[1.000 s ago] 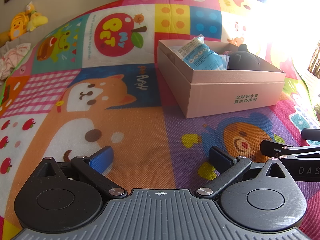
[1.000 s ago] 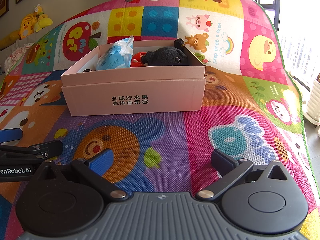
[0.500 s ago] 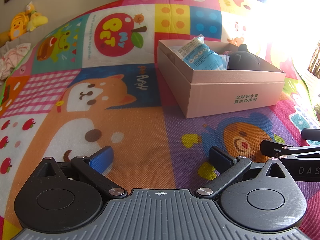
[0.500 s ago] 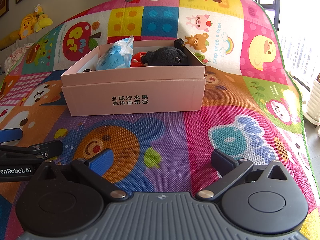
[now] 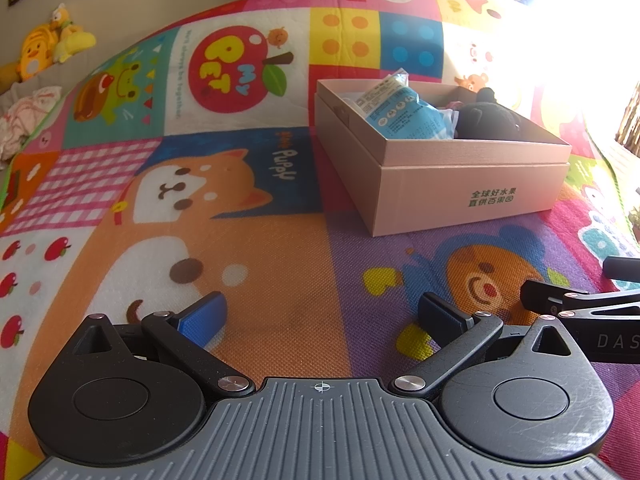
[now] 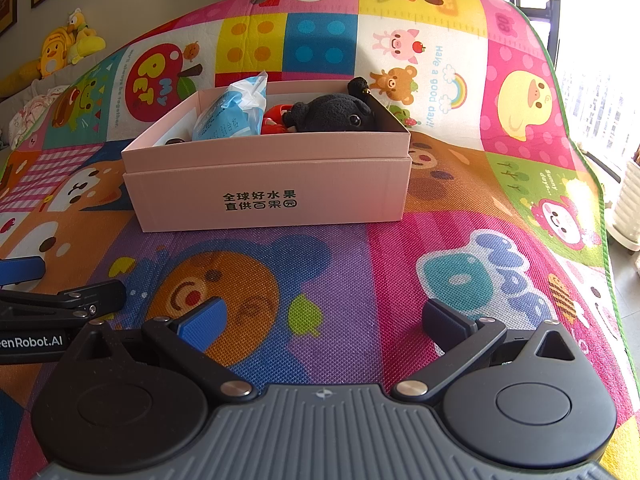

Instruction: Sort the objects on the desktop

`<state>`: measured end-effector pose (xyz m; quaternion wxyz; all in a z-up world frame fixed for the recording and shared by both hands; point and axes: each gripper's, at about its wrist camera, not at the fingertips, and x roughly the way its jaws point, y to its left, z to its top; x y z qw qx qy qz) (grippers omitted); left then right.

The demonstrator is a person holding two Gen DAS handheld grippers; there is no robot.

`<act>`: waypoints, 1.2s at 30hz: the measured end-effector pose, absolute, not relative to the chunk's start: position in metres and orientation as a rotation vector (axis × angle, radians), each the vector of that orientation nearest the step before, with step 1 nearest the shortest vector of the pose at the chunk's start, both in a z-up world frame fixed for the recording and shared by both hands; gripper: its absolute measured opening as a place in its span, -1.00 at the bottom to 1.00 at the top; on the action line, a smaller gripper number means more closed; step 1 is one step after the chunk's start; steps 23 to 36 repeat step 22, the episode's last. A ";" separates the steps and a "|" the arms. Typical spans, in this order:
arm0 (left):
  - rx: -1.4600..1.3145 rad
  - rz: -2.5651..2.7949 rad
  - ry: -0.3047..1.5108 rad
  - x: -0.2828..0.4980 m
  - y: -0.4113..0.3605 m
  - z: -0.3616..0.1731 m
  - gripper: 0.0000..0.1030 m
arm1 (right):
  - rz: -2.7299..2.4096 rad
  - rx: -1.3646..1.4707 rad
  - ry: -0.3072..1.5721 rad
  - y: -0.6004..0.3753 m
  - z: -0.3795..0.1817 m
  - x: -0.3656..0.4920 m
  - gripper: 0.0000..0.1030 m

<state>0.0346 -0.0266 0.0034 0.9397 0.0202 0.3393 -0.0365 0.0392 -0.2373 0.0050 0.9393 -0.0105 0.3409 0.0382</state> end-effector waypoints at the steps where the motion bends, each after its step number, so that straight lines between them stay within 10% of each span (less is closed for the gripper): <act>1: 0.040 -0.075 0.692 0.035 -0.026 0.003 1.00 | 0.078 -0.021 0.696 -0.237 0.005 0.039 1.00; 36: 0.017 -0.092 0.751 0.033 -0.024 0.008 1.00 | 0.078 -0.021 0.696 -0.237 0.005 0.040 1.00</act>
